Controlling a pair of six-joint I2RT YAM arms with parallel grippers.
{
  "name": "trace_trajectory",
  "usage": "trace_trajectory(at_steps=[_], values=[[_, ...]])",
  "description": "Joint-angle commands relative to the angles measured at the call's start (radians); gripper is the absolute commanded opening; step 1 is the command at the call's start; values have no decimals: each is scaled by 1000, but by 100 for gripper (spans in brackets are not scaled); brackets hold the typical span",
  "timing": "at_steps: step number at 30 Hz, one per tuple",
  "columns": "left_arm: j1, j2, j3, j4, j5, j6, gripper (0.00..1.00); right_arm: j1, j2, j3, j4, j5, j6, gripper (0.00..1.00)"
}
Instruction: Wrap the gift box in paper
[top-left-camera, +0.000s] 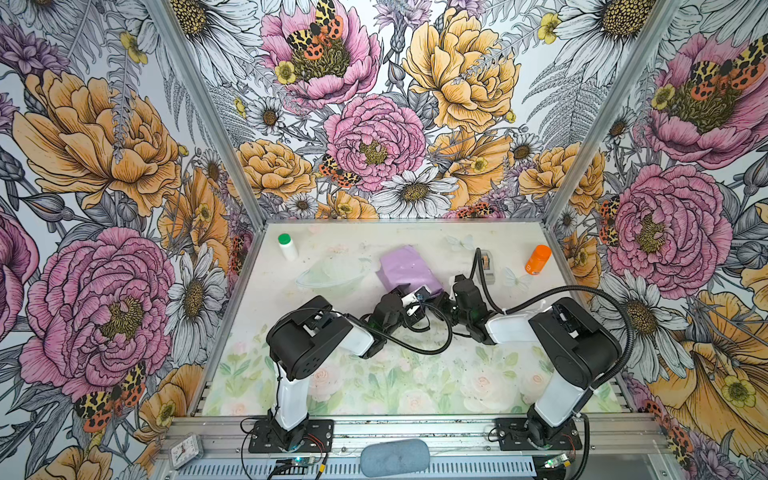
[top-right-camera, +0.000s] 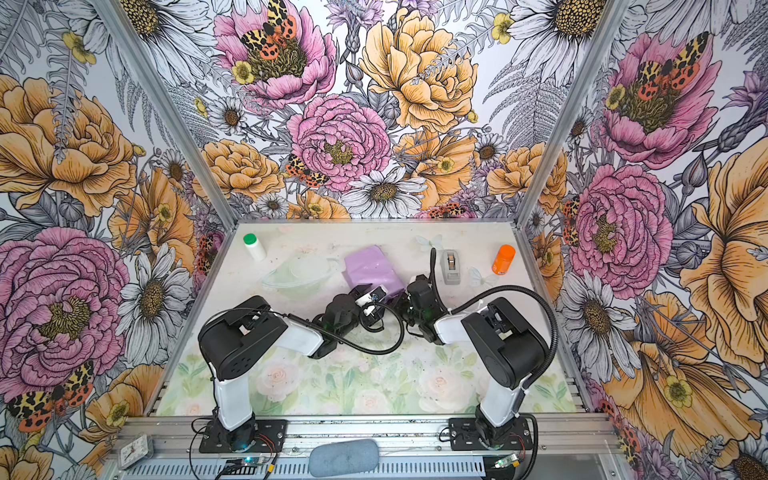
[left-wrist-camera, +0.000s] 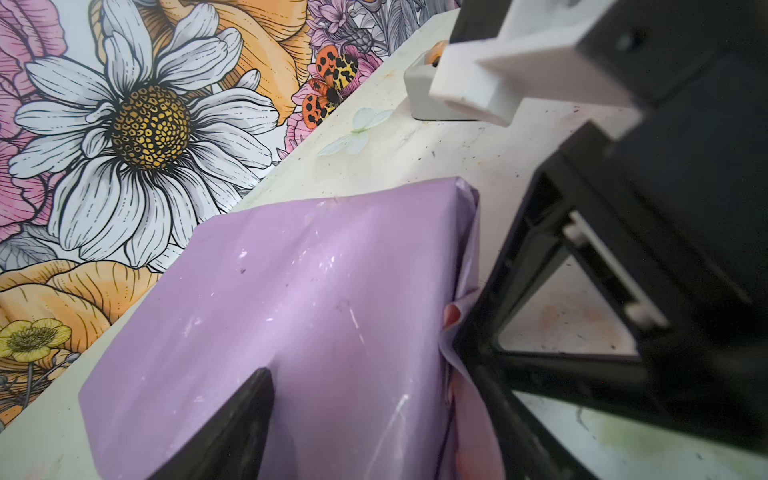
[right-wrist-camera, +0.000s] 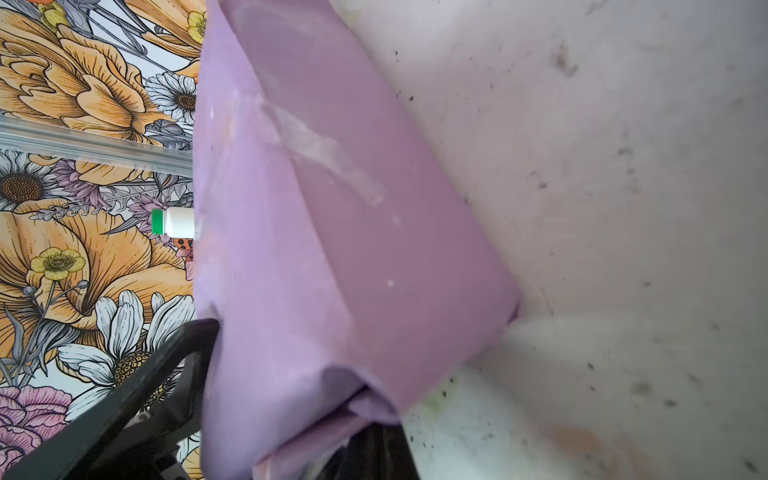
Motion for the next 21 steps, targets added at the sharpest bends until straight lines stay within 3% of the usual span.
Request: trace_trajectory(at_steps=[1,4,6,14,21], values=[[18,-5,-44,-154,53,-62,83,8,9,18,41,30,-18,1],[20,-46,-51,-132,65,-61,89,8,11,19,43,28,-19,1],[20,-76,-57,-119,68,-56,99,8,12,22,46,31,-20,1],[20,-171,-124,23,-5,-32,99,7,14,31,33,30,-29,0],[22,-166,-150,30,-3,23,99,6,13,32,28,30,-30,0]])
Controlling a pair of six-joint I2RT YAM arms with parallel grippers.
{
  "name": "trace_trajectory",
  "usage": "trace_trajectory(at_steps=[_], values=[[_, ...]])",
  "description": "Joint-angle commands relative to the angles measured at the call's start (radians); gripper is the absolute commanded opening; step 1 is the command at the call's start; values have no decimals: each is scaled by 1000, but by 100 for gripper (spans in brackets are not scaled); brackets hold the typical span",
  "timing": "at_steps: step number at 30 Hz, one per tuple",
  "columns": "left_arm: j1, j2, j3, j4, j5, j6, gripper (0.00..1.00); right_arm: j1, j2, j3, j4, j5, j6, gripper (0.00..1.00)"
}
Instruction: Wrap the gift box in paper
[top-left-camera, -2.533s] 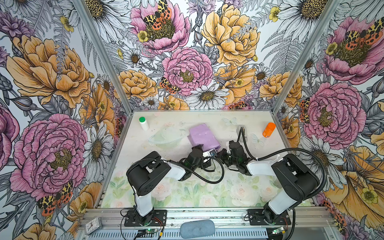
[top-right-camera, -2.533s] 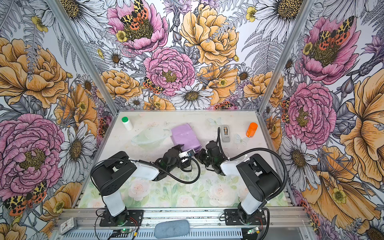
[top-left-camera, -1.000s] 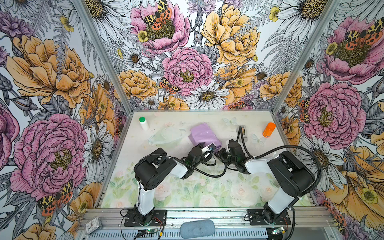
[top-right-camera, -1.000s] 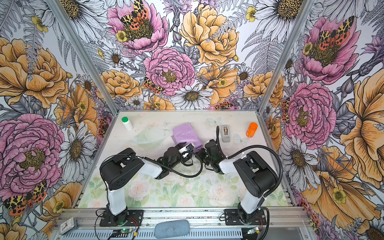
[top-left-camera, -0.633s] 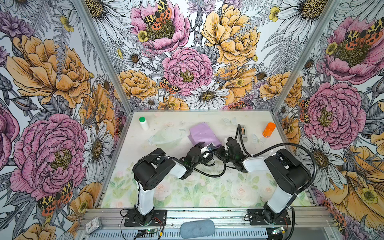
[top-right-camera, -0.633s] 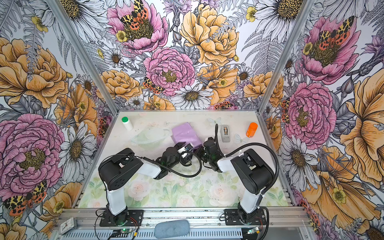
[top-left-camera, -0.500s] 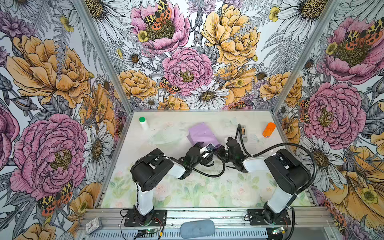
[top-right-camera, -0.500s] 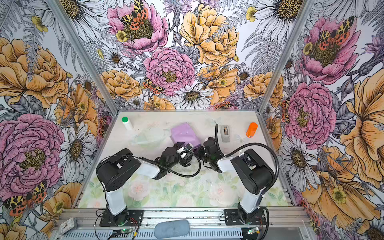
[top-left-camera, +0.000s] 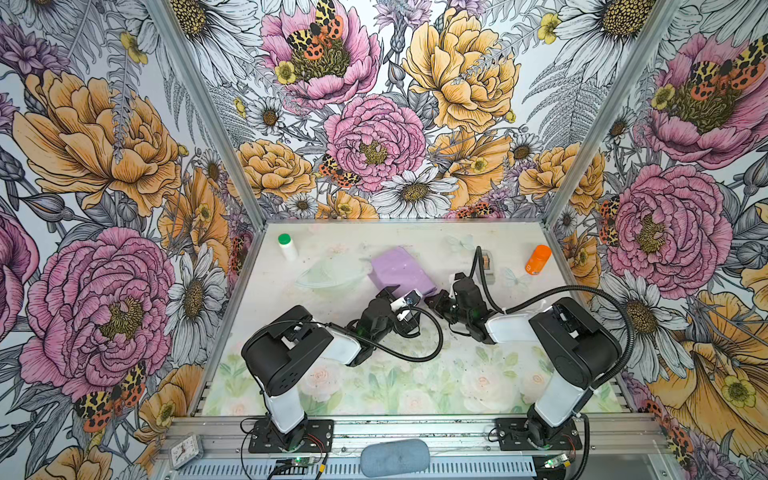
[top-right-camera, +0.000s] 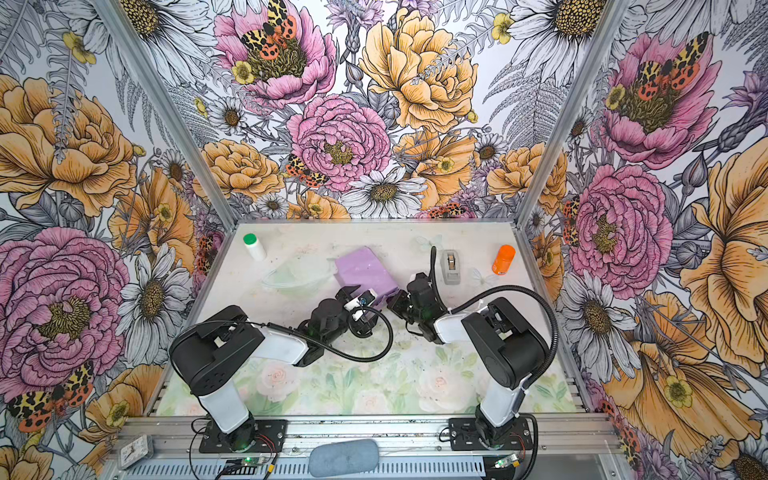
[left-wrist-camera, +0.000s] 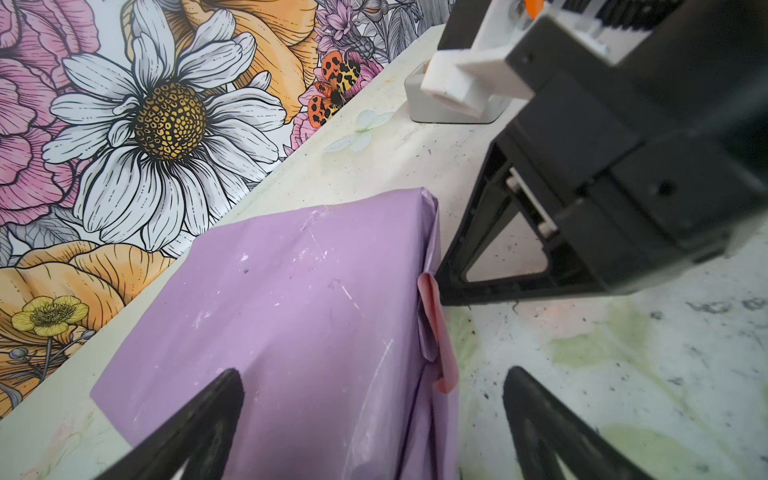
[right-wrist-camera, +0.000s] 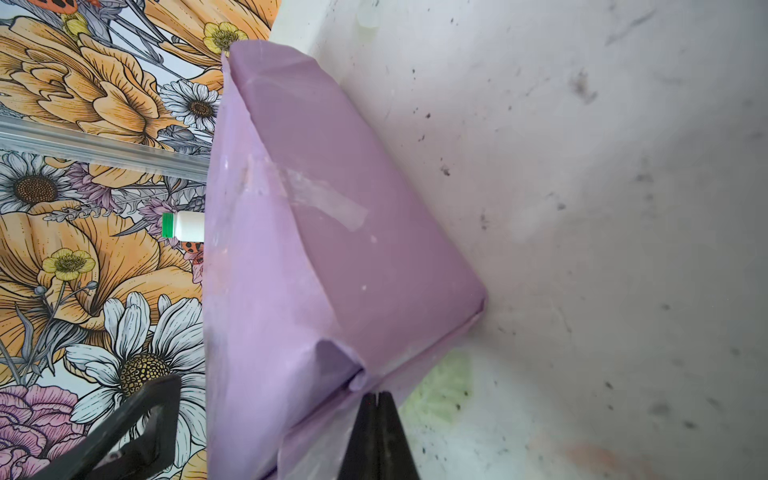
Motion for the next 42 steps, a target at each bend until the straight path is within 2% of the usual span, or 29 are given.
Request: trace_trajectory(at_steps=[1,10,15,23,34,42], values=[[12,-7,-15,35,-14,36,99,7,14,24,17,26,-23,0],[16,8,64,-113,-77,81,99,8,18,27,17,23,-22,0],[16,36,109,-177,-78,96,99,9,17,27,17,23,-22,0],[19,101,162,-291,-78,32,98,9,17,29,18,20,-22,0],[35,136,137,-308,-77,-7,86,6,17,27,21,20,-23,0],[38,174,102,-259,-70,-39,78,2,-15,-2,36,15,-31,1]])
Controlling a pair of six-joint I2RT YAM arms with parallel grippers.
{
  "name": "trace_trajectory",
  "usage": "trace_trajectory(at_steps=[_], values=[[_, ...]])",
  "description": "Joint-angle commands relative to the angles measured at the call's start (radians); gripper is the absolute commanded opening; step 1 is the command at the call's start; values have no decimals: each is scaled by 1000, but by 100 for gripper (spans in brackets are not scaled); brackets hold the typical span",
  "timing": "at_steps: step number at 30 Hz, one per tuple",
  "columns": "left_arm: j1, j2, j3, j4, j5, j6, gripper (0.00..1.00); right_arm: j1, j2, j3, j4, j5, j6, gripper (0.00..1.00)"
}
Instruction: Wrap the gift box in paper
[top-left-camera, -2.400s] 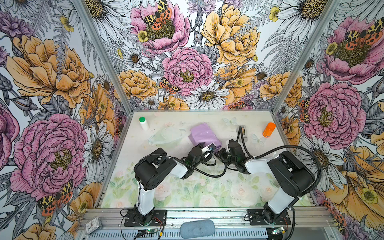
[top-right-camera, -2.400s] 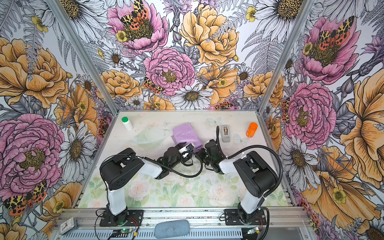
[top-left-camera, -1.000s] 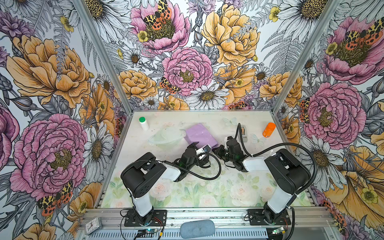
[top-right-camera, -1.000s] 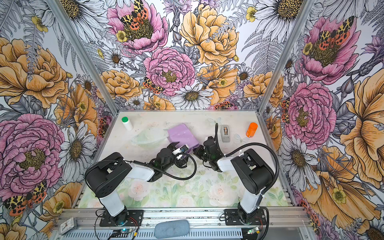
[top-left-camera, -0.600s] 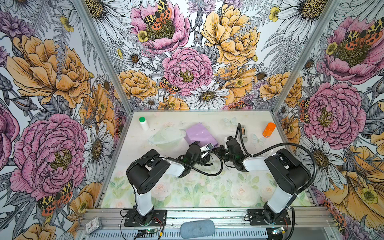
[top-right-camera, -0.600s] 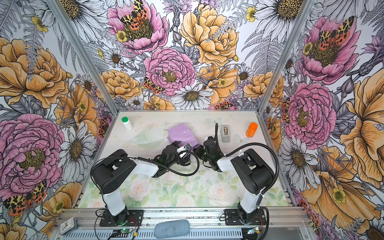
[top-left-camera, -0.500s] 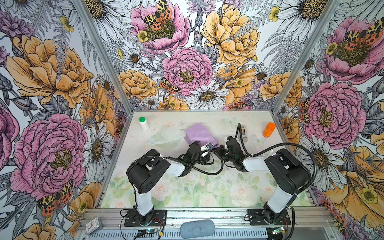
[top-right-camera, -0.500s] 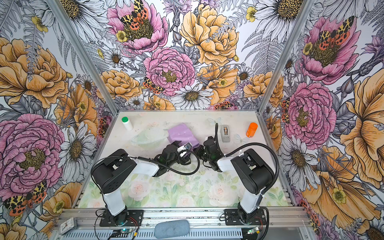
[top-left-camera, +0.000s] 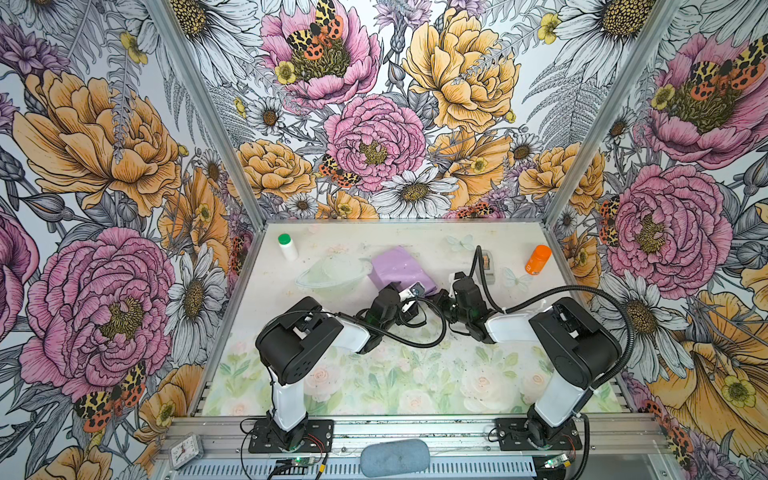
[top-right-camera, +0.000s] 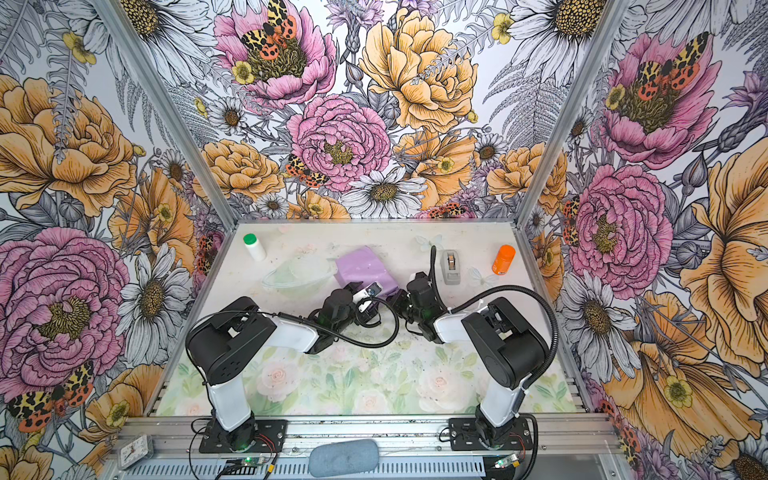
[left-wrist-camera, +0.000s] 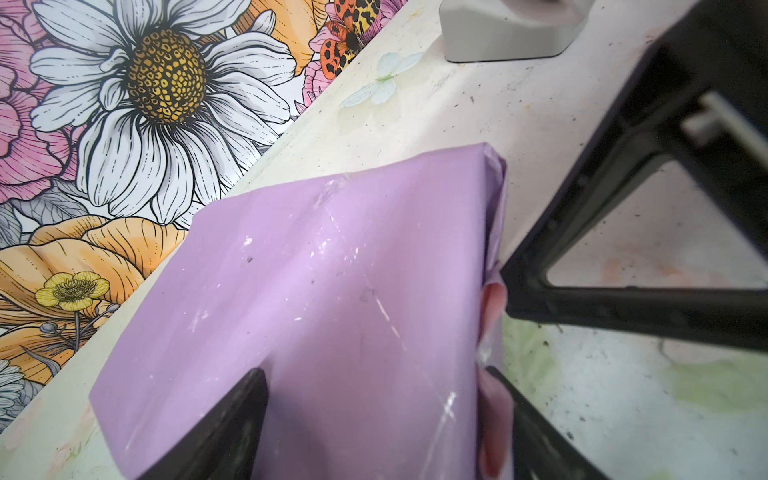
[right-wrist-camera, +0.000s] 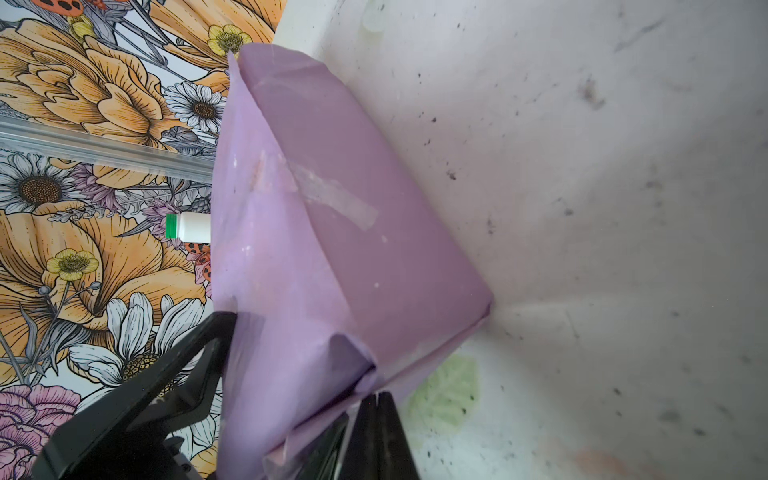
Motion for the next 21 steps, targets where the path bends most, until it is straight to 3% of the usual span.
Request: trace_trajectory(at_steps=[1,11,15,21], values=[[16,72,-51,-106,16,-69,78,0,-27,-15,32,14,-35,2],[35,87,-82,-51,61,-118,73,-96,-262,-79,-181,-33,-190,13],[47,78,-90,-45,87,-128,73,-197,-331,-18,-369,-101,-364,16],[58,74,-96,-43,121,-138,73,-397,-291,170,-648,-240,-685,18]])
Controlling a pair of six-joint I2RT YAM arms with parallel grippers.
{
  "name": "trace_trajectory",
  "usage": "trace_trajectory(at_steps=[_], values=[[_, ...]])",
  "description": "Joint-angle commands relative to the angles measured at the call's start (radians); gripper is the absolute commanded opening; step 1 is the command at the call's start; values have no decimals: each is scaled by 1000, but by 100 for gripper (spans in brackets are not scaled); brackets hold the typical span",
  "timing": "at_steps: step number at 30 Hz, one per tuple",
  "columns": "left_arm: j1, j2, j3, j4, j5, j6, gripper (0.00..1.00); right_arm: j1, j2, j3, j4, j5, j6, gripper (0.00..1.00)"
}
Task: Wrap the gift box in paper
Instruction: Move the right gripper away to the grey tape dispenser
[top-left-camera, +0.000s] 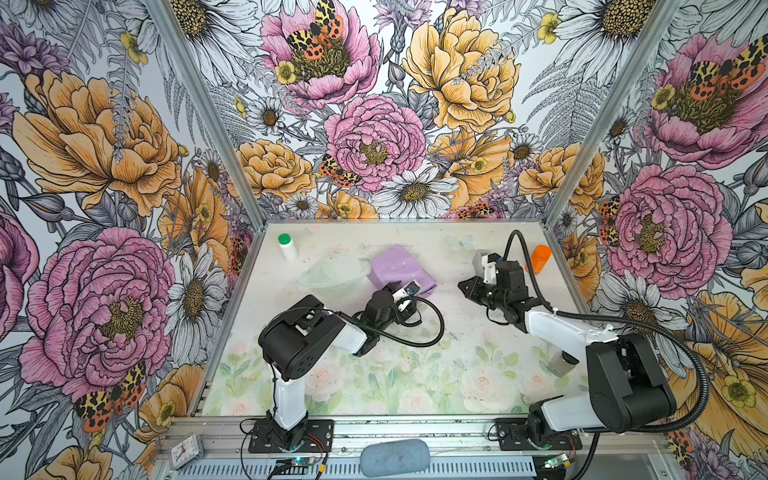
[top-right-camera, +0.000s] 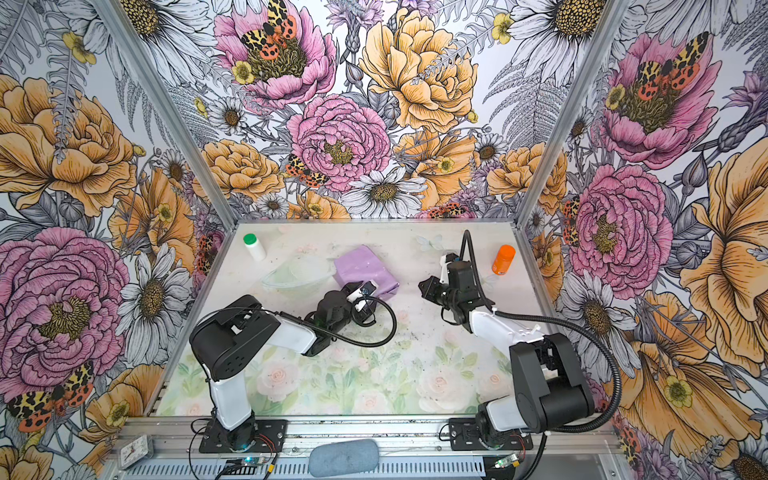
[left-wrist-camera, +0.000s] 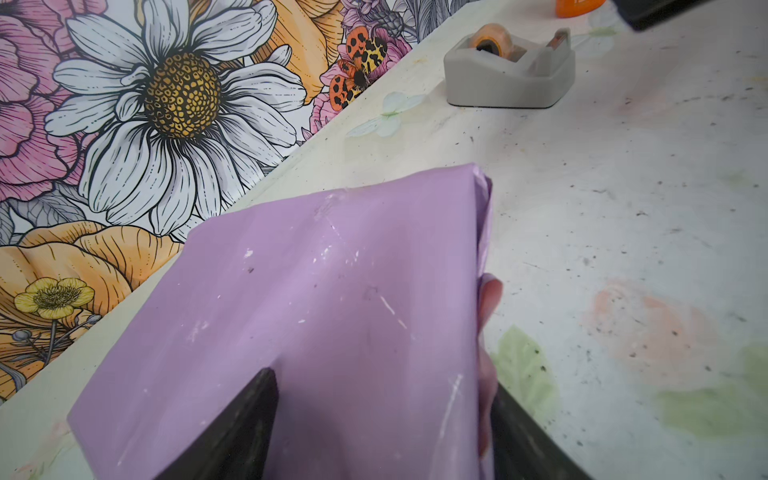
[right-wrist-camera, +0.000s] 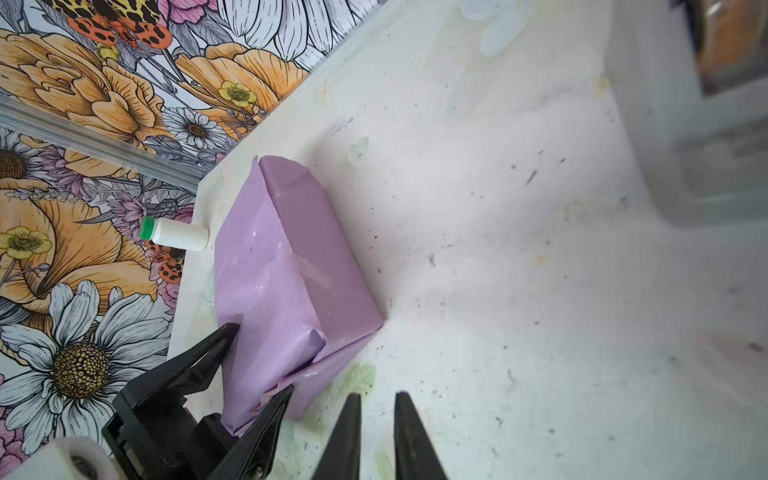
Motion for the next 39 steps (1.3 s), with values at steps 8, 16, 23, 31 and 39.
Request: trace_trajectory(at_steps=[8,16,23,31,39], values=[[32,50,-51,-197,66,-96,72,-257,193,300,-301,-174,-418,19],[34,57,-45,-198,94,-104,71,-334,400,485,-383,-256,-517,23],[37,49,-45,-200,98,-103,71,-354,550,601,-436,-318,-544,25],[38,48,-41,-201,105,-105,71,-356,631,671,-504,-314,-586,27],[39,47,-34,-204,111,-104,71,-361,683,719,-611,-335,-630,26]])
